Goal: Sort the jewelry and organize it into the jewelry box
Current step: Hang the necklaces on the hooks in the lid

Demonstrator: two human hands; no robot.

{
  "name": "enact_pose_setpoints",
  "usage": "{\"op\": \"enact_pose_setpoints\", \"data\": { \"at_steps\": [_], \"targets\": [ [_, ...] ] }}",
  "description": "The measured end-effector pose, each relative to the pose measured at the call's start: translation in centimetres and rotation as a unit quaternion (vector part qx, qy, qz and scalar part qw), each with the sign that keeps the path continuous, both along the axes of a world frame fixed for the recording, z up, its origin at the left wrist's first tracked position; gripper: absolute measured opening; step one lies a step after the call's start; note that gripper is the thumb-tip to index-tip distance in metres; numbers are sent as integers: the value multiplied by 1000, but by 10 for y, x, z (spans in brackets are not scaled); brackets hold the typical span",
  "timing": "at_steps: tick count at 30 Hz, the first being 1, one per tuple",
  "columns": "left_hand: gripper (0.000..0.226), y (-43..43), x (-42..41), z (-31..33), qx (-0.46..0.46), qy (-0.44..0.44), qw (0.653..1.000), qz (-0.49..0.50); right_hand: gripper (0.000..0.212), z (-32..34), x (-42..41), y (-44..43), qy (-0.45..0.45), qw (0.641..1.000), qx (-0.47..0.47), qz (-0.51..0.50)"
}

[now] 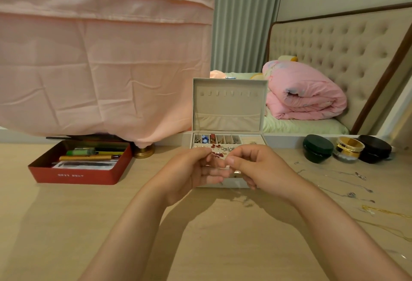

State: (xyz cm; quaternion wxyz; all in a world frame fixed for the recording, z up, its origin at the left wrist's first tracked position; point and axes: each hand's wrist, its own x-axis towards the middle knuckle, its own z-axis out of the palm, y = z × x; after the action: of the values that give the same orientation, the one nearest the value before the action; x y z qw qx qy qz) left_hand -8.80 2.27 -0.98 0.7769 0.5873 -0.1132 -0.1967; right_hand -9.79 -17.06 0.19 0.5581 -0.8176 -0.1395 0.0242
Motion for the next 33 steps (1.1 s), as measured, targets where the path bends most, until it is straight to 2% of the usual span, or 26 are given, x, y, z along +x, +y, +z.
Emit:
{"op": "enact_pose_setpoints", "data": {
  "at_steps": [3, 8, 11, 14, 17, 22, 24, 26, 28, 31, 33],
  "targets": [
    [28, 0, -1, 3, -16, 27, 999, -31, 21, 5, -1, 0, 20, 999, 46, 1],
    [16, 4, 1, 16, 98, -54, 994, -18, 21, 26, 3, -5, 7, 999, 39, 29],
    [27, 9, 8, 28, 162, -73, 983, -37, 24, 44, 12, -7, 19, 994, 98, 35],
    [21, 13, 17, 44, 203, -115, 971, -60, 29, 61, 23, -7, 55, 981, 179, 43],
    [22, 18, 35, 58, 180, -126, 974, -51, 28, 72, 40, -7, 72, 978, 194, 42],
    [20, 25, 74, 72, 74, -100, 992, 31, 23, 88, 80, -8, 69, 991, 110, 15],
    [20, 26, 89, 78, 76, -100, 989, 79, 21, 92, 98, -5, 55, 997, 59, 7],
    [21, 27, 105, 81, 142, -128, 970, 152, 20, 93, 117, 1, 37, 999, 8, -9],
    [25, 25, 122, 79, 223, -174, 931, 232, 22, 90, 137, 10, 16, 999, -19, -44],
    [28, 23, 151, 70, 267, -222, 883, 316, 19, 79, 169, 28, -47, 990, -41, -125],
    [32, 20, 162, 67, 304, -237, 853, 350, 13, 71, 182, 38, -89, 979, -22, -180]
  ]
}}
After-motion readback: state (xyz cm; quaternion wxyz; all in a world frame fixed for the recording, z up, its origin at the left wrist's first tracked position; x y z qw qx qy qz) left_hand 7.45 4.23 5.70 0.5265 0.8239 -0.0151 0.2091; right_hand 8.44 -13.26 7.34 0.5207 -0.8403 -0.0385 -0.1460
